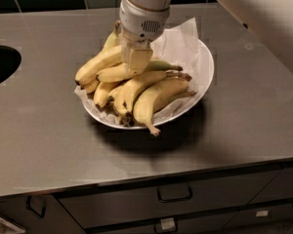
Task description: Pick banana from white bowl
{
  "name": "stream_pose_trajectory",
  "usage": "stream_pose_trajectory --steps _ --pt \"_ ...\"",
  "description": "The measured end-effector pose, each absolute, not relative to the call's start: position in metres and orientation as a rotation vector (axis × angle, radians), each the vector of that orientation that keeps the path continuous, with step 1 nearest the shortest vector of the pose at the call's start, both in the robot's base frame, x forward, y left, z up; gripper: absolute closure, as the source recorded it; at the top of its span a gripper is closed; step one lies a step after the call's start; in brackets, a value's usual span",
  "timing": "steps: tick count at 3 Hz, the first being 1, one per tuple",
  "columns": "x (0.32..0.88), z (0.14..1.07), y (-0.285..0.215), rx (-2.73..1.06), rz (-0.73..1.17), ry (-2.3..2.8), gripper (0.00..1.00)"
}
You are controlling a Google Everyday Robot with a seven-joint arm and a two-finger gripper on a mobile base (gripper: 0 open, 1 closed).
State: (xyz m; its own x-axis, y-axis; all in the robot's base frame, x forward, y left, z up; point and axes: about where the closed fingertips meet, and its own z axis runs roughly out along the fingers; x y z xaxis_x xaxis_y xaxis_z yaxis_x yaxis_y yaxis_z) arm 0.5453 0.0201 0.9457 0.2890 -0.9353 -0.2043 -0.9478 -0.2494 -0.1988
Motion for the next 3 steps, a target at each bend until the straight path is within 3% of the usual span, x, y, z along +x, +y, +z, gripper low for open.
stream_pose_trajectory --steps 3 --pt "0.5485 0.9435 0.0284 -2.348 0.118 1.704 0.55"
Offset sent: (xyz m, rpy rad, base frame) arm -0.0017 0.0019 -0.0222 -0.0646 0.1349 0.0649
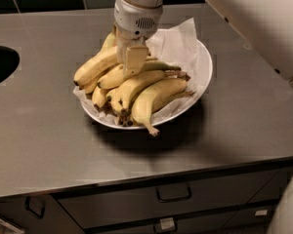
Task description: Pick banana from white bowl
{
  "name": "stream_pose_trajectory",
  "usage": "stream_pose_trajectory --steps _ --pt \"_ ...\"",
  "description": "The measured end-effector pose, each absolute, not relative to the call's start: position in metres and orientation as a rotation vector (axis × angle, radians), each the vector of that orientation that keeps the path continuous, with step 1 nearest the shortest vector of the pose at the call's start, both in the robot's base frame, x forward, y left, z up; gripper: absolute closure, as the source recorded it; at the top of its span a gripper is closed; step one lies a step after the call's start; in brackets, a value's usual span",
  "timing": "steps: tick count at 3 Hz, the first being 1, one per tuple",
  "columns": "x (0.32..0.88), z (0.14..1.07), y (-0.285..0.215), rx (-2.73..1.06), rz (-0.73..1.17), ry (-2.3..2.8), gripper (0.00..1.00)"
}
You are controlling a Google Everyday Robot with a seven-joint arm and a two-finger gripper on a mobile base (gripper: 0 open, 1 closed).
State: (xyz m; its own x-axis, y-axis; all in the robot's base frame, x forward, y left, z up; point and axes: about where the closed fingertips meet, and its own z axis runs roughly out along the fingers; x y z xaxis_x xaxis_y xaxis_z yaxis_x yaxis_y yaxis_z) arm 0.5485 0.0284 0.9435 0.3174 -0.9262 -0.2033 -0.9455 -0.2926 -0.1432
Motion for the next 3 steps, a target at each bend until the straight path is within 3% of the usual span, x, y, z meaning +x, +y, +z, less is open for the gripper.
stream_pose_trajectory --steps 3 --pt "0.5506 0.9403 0.0411 -2.421 0.185 1.656 0.55"
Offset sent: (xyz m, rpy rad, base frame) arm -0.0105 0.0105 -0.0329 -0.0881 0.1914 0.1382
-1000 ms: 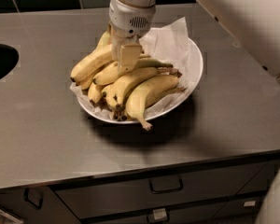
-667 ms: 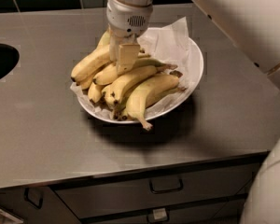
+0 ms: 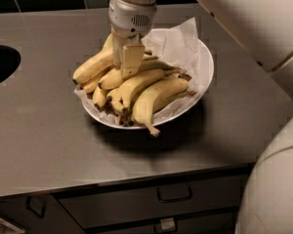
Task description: Pick banana from white bowl
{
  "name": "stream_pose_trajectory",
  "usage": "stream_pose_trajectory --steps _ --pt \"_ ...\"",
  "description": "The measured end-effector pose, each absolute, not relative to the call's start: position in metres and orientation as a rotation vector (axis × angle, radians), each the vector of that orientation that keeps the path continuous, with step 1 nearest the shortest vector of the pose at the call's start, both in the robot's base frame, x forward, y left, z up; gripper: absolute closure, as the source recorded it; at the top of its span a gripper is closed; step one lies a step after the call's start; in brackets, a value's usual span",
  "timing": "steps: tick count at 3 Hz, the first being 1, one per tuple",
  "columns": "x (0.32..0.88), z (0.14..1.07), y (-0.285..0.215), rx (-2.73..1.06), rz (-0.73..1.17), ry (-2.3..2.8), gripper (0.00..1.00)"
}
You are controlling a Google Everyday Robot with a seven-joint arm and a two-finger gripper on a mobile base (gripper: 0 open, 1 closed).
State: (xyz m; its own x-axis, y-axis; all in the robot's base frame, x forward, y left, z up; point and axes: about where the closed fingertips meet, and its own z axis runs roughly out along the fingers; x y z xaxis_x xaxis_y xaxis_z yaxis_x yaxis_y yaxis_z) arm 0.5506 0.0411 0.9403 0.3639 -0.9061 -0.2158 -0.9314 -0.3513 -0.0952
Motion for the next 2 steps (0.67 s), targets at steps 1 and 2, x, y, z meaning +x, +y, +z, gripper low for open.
stream_pose_trajectory --steps 1,2 --pt "0.548 0.952 0.045 -2.398 0.130 1.617 0.55" --pt "0.540 0.986 0.046 -2.339 -0.006 1.569 0.54"
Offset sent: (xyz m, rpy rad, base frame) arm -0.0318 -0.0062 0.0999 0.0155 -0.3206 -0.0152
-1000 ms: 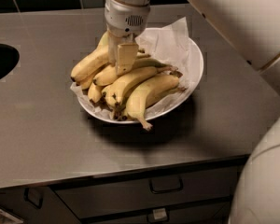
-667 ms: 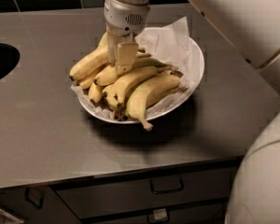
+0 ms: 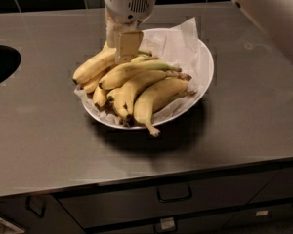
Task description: Pick banana from white bowl
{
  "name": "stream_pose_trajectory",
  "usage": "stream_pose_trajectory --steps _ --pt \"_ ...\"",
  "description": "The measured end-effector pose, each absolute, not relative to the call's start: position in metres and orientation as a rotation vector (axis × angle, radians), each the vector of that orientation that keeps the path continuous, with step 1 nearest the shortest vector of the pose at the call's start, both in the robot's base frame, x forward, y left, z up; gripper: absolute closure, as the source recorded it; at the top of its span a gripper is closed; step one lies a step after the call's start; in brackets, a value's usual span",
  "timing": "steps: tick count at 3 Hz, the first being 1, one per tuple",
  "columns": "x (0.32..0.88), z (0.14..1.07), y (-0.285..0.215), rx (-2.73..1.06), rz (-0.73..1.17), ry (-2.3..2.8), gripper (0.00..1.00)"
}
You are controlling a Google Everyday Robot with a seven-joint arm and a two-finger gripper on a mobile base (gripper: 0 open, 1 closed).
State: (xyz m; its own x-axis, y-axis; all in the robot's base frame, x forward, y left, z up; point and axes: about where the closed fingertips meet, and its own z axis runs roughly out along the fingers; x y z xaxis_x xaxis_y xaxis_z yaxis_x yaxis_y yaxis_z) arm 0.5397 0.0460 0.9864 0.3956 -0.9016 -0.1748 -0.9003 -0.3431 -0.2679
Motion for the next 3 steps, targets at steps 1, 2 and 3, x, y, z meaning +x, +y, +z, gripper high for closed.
stream_pose_trajectory --steps 1,2,3 --pt "0.540 1.009 0.043 -2.302 -0.087 1.547 0.52" --pt "0.547 1.012 0.043 -2.300 -0.101 1.549 0.52" --pt "0.557 1.005 0.048 -2.325 -0.082 1.548 0.53"
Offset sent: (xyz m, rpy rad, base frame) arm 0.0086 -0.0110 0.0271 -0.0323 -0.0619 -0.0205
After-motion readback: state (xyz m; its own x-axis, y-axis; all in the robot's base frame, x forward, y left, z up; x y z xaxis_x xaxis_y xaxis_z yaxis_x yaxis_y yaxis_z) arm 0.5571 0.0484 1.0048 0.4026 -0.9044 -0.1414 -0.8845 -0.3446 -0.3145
